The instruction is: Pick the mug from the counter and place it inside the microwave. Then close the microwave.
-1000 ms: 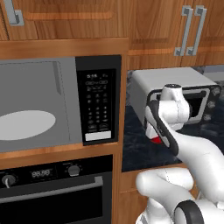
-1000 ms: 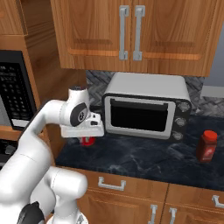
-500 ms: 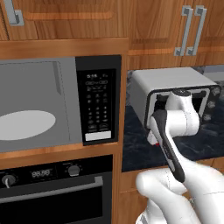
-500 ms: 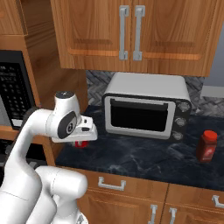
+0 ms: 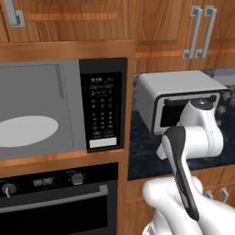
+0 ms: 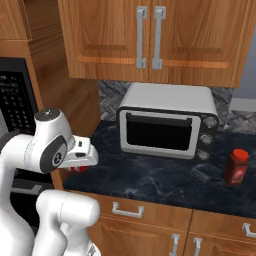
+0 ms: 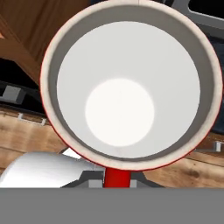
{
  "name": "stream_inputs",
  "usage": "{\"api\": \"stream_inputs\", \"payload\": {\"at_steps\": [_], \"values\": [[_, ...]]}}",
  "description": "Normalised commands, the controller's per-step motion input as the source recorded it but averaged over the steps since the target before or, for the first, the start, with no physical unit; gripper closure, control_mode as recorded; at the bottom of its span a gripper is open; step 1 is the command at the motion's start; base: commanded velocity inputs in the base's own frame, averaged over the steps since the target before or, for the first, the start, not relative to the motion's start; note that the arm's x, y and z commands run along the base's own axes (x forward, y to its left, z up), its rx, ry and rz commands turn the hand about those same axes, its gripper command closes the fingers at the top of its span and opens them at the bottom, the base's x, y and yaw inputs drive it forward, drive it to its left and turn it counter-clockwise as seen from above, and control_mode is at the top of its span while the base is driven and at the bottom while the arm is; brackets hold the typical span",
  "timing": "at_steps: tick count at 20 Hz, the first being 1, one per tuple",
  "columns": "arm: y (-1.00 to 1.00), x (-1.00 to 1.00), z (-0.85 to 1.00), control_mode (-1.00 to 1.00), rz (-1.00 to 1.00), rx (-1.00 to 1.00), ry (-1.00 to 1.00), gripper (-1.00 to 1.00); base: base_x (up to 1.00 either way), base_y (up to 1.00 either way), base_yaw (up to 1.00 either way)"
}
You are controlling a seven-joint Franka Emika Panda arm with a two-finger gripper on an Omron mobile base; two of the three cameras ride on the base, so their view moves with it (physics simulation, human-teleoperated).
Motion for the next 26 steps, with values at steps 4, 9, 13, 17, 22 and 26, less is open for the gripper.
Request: {"api": "stream_inputs", "payload": {"at_steps": [4,9,13,17,22,26], "values": [[0.09,-0.16,0.43,-1.00,-0.04,0.00,0.00,1.00,0.00,0.00,0.00],[0.02,-0.03,0.13,-1.00,-0.05,0.00,0.00,1.00,0.00,0.00,0.00],[0.00,0.00,0.00,-1.00,0.00,0.00,0.00,1.00,0.00,0.00,0.00],[0.00,0.00,0.00,1.00,0.00,0.00,0.00,1.00,-0.03,0.00,0.00],[0.00,0.00,0.00,1.00,0.00,0.00,0.00,1.00,-0.38,0.00,0.00],[0.00,0.00,0.00,1.00,0.00,0.00,0.00,1.00,-0.43,0.01,0.01]]}}
